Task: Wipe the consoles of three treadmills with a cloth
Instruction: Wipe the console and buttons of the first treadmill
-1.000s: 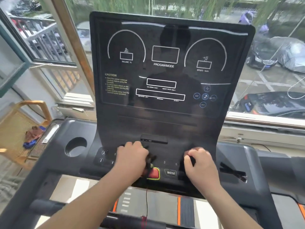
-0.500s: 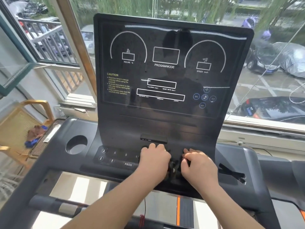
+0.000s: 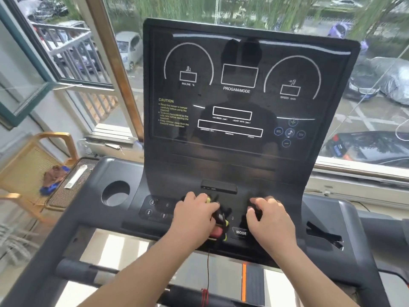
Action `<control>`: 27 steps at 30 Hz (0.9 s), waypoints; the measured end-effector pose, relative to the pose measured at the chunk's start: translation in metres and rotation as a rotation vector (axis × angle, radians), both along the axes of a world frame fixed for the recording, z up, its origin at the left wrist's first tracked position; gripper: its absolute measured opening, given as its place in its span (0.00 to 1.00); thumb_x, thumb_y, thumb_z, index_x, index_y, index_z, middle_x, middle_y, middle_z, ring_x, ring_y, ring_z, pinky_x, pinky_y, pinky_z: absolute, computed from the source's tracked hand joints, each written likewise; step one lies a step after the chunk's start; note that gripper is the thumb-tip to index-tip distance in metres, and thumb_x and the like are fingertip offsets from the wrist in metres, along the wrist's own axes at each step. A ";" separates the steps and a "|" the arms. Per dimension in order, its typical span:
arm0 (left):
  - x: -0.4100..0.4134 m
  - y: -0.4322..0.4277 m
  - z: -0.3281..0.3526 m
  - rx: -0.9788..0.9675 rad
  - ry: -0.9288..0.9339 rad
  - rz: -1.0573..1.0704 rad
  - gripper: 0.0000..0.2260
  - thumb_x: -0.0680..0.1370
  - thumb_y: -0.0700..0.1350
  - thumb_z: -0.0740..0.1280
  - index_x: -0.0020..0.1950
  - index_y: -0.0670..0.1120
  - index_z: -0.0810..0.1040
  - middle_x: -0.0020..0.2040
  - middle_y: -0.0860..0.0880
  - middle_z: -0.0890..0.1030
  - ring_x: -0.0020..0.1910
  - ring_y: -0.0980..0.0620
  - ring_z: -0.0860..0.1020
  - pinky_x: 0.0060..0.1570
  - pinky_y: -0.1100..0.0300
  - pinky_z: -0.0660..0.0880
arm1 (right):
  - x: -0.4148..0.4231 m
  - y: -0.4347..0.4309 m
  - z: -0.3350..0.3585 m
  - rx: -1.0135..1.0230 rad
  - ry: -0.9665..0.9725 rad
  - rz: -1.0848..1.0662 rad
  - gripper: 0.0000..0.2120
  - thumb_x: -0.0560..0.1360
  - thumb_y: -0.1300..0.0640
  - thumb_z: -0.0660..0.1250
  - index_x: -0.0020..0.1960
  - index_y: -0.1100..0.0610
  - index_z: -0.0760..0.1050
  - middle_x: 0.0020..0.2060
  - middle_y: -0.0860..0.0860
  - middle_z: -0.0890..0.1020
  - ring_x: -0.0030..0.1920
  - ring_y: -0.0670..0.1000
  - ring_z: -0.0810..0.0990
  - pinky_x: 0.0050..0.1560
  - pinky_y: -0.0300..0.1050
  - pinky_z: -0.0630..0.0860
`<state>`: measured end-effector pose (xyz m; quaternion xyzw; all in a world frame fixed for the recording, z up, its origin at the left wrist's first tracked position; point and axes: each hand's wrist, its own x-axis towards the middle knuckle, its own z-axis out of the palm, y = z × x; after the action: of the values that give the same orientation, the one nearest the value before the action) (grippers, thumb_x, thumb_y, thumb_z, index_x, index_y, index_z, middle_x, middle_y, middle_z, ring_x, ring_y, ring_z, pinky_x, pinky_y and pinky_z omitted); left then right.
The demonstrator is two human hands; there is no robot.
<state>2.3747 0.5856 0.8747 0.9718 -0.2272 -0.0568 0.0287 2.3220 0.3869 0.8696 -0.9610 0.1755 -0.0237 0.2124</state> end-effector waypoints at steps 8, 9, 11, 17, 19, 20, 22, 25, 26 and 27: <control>0.049 0.130 -0.026 -0.073 -0.118 0.210 0.16 0.69 0.49 0.74 0.57 0.56 0.86 0.52 0.48 0.81 0.46 0.40 0.76 0.34 0.51 0.74 | 0.015 0.080 0.000 0.173 -0.089 0.097 0.08 0.80 0.48 0.66 0.45 0.45 0.81 0.41 0.41 0.81 0.47 0.44 0.78 0.46 0.44 0.77; 0.049 0.131 -0.027 -0.094 -0.123 0.222 0.17 0.68 0.49 0.74 0.56 0.55 0.86 0.51 0.48 0.81 0.45 0.40 0.75 0.34 0.51 0.74 | 0.019 0.090 0.001 0.219 -0.079 0.094 0.08 0.80 0.48 0.65 0.44 0.45 0.81 0.42 0.40 0.82 0.47 0.43 0.78 0.48 0.44 0.77; 0.039 0.124 -0.030 -0.147 -0.150 0.214 0.18 0.66 0.48 0.75 0.55 0.54 0.86 0.51 0.46 0.81 0.43 0.39 0.75 0.34 0.51 0.73 | 0.028 0.108 0.002 0.291 -0.066 0.080 0.09 0.81 0.48 0.65 0.43 0.44 0.80 0.41 0.39 0.83 0.47 0.43 0.80 0.50 0.46 0.78; 0.033 0.147 -0.037 -0.262 -0.174 -0.123 0.19 0.68 0.47 0.66 0.57 0.55 0.83 0.52 0.49 0.82 0.41 0.42 0.74 0.29 0.53 0.72 | 0.048 0.141 0.003 0.410 0.010 0.002 0.09 0.79 0.44 0.63 0.44 0.43 0.79 0.32 0.37 0.80 0.30 0.44 0.76 0.38 0.50 0.83; 0.059 0.166 -0.034 -0.266 -0.159 0.021 0.17 0.69 0.49 0.67 0.56 0.55 0.85 0.54 0.49 0.81 0.43 0.41 0.75 0.30 0.52 0.73 | 0.050 0.145 0.003 0.434 0.023 -0.013 0.09 0.79 0.46 0.64 0.43 0.44 0.80 0.31 0.38 0.80 0.29 0.44 0.75 0.37 0.51 0.83; 0.070 0.171 -0.033 -0.265 -0.138 0.102 0.17 0.68 0.49 0.70 0.56 0.54 0.86 0.54 0.48 0.81 0.43 0.40 0.76 0.31 0.51 0.74 | 0.050 0.147 0.005 0.446 0.021 -0.023 0.09 0.80 0.47 0.64 0.43 0.44 0.80 0.31 0.39 0.80 0.29 0.44 0.75 0.37 0.50 0.83; 0.077 0.168 -0.034 -0.238 -0.131 0.156 0.19 0.64 0.46 0.77 0.55 0.52 0.87 0.54 0.45 0.82 0.42 0.38 0.77 0.33 0.49 0.75 | 0.051 0.150 0.008 0.472 0.008 -0.047 0.09 0.80 0.47 0.64 0.43 0.45 0.80 0.32 0.40 0.80 0.29 0.44 0.74 0.36 0.48 0.81; 0.062 0.145 -0.037 -0.225 -0.171 -0.030 0.21 0.62 0.42 0.80 0.55 0.49 0.86 0.51 0.43 0.82 0.41 0.38 0.76 0.33 0.49 0.73 | 0.053 0.151 0.010 0.467 -0.021 -0.089 0.10 0.81 0.48 0.66 0.41 0.45 0.81 0.33 0.39 0.81 0.32 0.43 0.77 0.38 0.43 0.78; 0.057 0.141 -0.037 -0.248 -0.175 -0.123 0.21 0.62 0.42 0.79 0.55 0.50 0.86 0.51 0.44 0.82 0.40 0.39 0.76 0.33 0.50 0.72 | 0.054 0.151 0.011 0.446 -0.035 -0.098 0.10 0.81 0.48 0.66 0.41 0.44 0.81 0.34 0.37 0.82 0.35 0.42 0.79 0.40 0.43 0.78; 0.057 0.139 -0.038 -0.266 -0.176 -0.211 0.21 0.62 0.43 0.78 0.54 0.51 0.86 0.50 0.45 0.82 0.40 0.40 0.76 0.33 0.51 0.72 | 0.056 0.151 0.012 0.429 -0.044 -0.109 0.10 0.81 0.48 0.66 0.42 0.43 0.80 0.36 0.36 0.83 0.38 0.41 0.81 0.43 0.42 0.79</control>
<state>2.4321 0.7250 0.8364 0.9315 -0.3348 0.0563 0.1309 2.3776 0.5375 0.8814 -0.8821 0.2235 -0.0182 0.4142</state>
